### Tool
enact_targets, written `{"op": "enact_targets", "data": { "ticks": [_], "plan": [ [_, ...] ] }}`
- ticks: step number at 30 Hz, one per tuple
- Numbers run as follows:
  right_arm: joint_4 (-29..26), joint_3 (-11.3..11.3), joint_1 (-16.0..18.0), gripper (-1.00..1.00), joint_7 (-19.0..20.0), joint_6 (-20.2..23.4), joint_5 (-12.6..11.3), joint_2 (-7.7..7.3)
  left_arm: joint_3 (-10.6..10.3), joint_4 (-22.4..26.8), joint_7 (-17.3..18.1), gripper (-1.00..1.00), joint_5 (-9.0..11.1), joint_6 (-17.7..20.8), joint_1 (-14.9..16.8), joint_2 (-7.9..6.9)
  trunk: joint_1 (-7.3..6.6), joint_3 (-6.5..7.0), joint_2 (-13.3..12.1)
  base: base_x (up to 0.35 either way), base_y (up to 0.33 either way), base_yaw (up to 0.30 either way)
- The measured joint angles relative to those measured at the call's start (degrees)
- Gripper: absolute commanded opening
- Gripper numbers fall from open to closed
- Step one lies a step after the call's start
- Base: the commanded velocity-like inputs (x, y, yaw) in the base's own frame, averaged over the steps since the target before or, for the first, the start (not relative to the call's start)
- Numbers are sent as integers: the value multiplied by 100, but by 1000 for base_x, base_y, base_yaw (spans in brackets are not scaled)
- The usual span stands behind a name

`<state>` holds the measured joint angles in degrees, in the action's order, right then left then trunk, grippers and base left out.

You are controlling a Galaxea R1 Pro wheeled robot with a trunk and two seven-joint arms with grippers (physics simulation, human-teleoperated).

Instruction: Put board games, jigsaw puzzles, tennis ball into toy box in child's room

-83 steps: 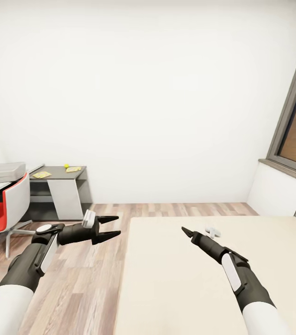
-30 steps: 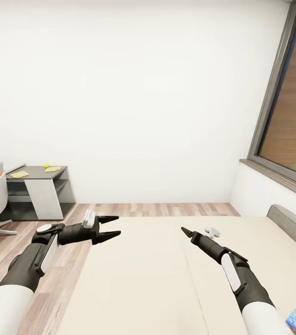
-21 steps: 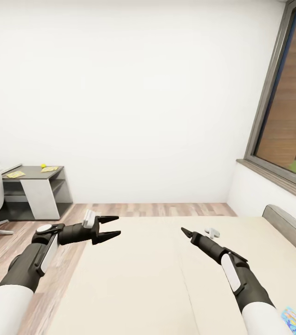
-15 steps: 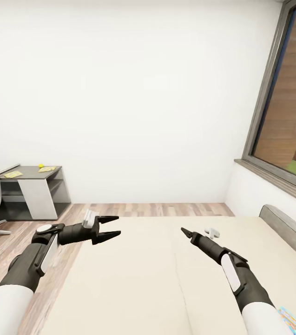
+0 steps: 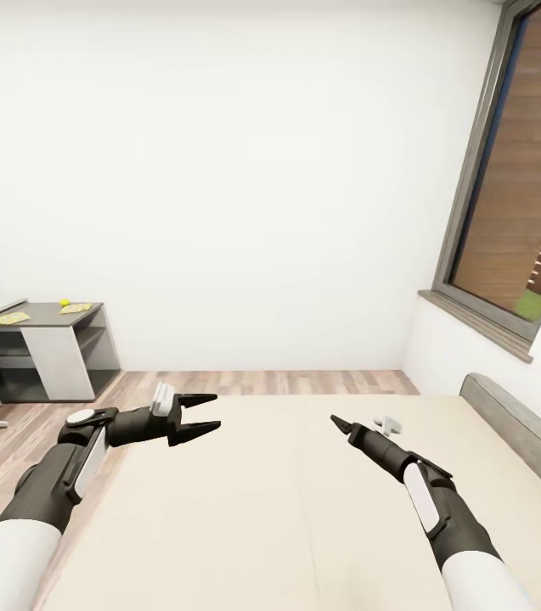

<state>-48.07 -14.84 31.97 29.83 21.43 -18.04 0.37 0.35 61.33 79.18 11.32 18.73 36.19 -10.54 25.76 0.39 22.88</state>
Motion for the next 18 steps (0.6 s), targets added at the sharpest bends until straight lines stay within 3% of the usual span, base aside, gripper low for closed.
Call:
{"op": "enact_targets", "data": {
  "ticks": [18],
  "plan": [
    [0,6,0,100,0,1,8,3,0,2,0,100,0,0,0,0,0,0,0,0,-242,0]
  ]
}}
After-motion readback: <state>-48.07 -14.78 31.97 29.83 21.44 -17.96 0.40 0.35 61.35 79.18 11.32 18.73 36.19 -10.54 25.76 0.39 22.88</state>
